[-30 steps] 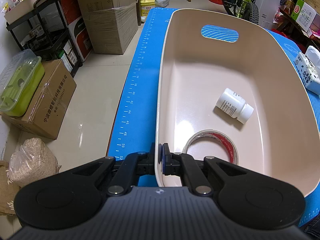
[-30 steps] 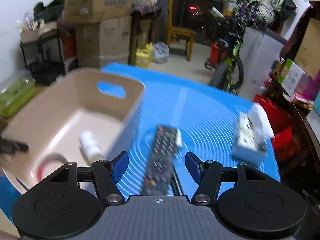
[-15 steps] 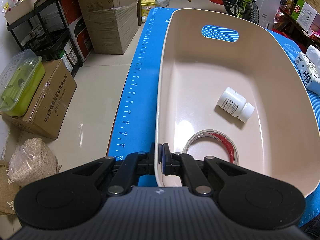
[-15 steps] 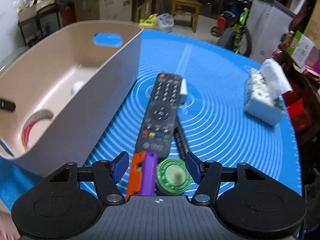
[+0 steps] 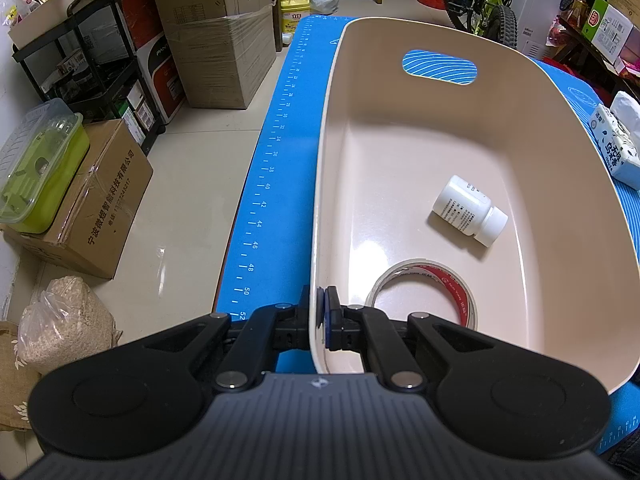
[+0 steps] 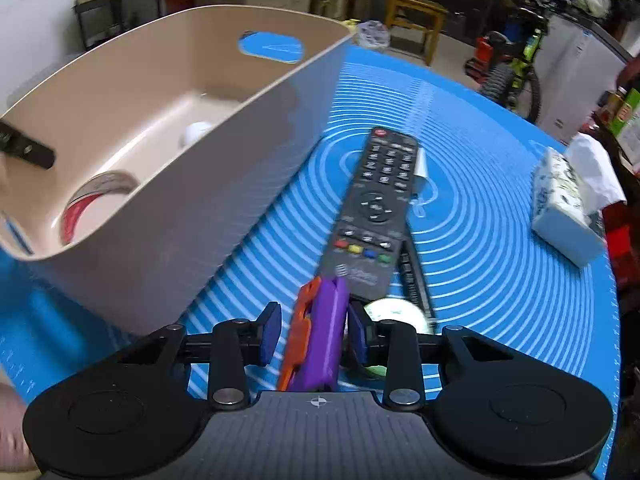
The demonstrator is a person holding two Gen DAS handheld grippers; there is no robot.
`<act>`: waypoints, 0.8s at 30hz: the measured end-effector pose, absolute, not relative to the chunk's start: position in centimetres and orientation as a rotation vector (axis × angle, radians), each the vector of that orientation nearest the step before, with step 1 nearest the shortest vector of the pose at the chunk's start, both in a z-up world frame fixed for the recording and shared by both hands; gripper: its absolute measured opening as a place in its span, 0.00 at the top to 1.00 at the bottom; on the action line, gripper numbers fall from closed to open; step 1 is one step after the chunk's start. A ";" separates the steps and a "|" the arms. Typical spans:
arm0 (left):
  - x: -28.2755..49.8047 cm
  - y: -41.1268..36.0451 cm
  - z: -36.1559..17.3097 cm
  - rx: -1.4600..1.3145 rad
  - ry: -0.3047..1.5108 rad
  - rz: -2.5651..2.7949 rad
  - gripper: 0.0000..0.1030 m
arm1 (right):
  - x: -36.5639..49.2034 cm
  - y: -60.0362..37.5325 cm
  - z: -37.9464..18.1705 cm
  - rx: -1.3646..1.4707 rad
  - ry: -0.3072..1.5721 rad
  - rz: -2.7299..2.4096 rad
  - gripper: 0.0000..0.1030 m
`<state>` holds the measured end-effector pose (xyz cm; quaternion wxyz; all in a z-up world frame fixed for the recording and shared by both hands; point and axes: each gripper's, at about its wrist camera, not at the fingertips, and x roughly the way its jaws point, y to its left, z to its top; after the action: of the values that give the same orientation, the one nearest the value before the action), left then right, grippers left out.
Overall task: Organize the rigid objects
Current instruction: 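Grasp the orange-purple toy with the right gripper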
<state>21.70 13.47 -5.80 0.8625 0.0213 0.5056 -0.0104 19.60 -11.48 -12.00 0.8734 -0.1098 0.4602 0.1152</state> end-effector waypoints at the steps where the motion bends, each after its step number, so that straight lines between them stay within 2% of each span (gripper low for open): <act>1: 21.7 13.5 -5.8 0.045 1.060 -0.022 0.94 | 19.5 -11.3 -12.2 -0.235 0.972 0.248 0.55; 5: 21.7 13.5 -5.8 0.044 1.060 -0.022 0.94 | 19.6 -10.7 -13.3 -0.268 1.001 0.243 0.61; 7: 21.8 13.4 -5.8 0.045 1.061 -0.024 0.94 | 19.9 -10.8 -13.4 -0.251 1.006 0.242 0.71; 15: 21.8 13.4 -5.8 0.045 1.060 -0.024 0.94 | 19.3 -11.3 -11.9 -0.218 0.939 0.221 0.71; 24: 21.9 13.3 -5.9 0.046 1.060 -0.024 0.94 | 19.1 -12.3 -6.1 -0.149 0.769 0.147 0.71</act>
<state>21.85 13.30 -5.85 0.8624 0.0220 0.5055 -0.0115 19.12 -12.25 -6.09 0.9217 -0.0725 0.3744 0.0717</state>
